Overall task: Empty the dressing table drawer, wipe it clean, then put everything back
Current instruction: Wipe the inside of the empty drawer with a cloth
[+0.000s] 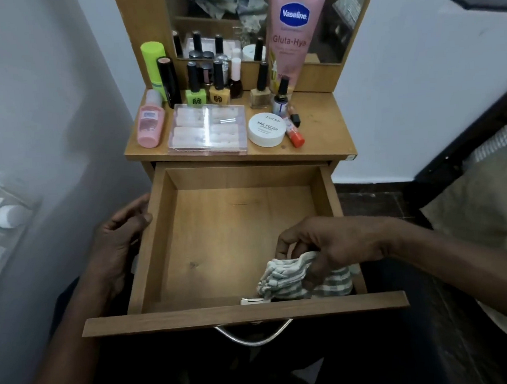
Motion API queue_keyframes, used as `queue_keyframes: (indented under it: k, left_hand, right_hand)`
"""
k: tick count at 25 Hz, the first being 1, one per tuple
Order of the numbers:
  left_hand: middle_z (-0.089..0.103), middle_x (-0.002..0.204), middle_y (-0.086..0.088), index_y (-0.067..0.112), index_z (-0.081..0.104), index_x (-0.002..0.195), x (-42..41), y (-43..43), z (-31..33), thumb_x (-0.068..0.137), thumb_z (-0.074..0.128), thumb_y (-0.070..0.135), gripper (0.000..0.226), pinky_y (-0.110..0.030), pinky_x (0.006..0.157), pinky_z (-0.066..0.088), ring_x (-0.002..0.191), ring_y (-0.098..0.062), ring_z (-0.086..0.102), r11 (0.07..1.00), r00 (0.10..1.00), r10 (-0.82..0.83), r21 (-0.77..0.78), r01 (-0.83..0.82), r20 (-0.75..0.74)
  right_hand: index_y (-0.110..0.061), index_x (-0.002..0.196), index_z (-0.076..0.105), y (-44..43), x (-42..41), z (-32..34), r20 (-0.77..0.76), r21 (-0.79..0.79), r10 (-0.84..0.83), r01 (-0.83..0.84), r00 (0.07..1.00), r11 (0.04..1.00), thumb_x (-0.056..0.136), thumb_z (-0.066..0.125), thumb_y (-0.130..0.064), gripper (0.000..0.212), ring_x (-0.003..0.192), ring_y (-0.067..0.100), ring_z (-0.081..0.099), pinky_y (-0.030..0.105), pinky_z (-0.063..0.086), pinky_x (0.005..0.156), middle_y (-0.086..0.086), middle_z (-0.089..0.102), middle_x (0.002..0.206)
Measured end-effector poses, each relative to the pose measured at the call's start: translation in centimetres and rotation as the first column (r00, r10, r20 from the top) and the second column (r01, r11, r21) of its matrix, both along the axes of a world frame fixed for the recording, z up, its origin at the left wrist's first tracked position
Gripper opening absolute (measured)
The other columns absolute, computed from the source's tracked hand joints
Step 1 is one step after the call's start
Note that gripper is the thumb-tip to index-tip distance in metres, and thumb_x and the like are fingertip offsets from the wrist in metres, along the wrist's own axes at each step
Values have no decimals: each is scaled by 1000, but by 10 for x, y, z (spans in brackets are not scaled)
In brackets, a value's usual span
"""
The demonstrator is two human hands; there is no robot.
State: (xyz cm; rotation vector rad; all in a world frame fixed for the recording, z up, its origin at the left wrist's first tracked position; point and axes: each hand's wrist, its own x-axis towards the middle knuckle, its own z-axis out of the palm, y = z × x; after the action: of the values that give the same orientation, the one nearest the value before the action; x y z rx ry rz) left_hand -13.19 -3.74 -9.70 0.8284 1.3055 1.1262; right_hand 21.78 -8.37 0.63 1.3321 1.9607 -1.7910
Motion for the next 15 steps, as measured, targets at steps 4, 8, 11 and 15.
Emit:
queue_keyframes:
  k: [4,8,11,15]
  left_hand:
    - [72,114,-4,24,70,121,10,-3,3,91,59,9,35,-34,75,53,88,-15,67,1000,1000,-4,0,4,27]
    - [71,115,-11,22,68,124,19,-7,9,88,62,13,38,-32,78,57,90,-18,70,1000,996,-10,-25,13,83]
    - [69,121,-16,15,64,130,23,-7,17,82,63,17,49,-44,98,50,112,-33,64,997,988,-72,-29,76,133]
    - [73,112,-1,5,64,126,14,-11,12,101,48,15,32,-33,91,47,105,-16,69,1000,998,-9,-17,7,-69]
  right_hand:
    - [-16,107,63,-7,20,11,92,97,124,-133,988,986,81,73,-6,30,90,16,71,49,57,82,-1,75,98]
    - [-17,108,70,-2,-21,6,-178,217,-104,142,978,966,82,69,-1,31,91,18,71,42,57,82,1,74,100]
    - [-17,112,69,11,-89,-5,-348,511,-92,271,933,816,82,69,-8,31,93,8,64,28,52,81,-2,71,105]
    - [-10,115,66,11,-159,-34,-91,917,361,-63,928,393,99,50,-24,26,96,9,51,22,39,85,5,62,108]
